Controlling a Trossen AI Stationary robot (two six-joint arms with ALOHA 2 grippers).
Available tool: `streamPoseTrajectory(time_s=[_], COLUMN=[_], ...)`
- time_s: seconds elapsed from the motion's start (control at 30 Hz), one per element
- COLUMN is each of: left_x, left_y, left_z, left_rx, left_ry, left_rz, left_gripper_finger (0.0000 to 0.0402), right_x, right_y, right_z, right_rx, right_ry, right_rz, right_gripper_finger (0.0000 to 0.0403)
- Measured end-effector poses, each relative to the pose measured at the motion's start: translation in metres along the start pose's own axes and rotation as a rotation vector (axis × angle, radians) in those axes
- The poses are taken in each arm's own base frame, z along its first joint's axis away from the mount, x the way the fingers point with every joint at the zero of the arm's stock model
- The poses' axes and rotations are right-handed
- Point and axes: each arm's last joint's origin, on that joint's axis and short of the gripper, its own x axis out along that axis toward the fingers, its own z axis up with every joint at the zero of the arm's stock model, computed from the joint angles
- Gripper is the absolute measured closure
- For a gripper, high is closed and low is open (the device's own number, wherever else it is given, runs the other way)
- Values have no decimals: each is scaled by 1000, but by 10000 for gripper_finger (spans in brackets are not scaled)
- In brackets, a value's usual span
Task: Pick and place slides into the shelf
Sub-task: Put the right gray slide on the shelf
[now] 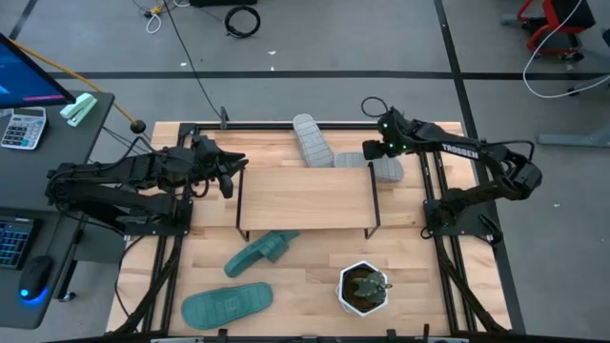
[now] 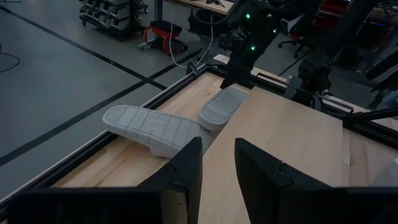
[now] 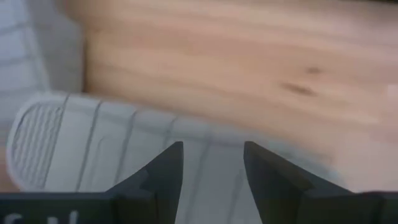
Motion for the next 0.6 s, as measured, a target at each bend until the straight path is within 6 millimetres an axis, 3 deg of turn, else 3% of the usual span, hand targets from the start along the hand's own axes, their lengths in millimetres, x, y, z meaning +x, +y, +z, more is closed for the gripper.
streamPoseTrajectory(time_s=[0.3, 0.6], left_x=[0, 0], left_y=[0, 1], left_z=[0, -2], left_rx=[0, 11], left_ry=[0, 21], left_rz=[0, 7], left_gripper_finger=[303, 299], right_x=[7, 7], right_y=[-22, -38], right_z=[-2, 3], right_rx=[57, 86], right_ry=[72, 115], right_rz=[-200, -207], right_gripper_finger=[226, 226])
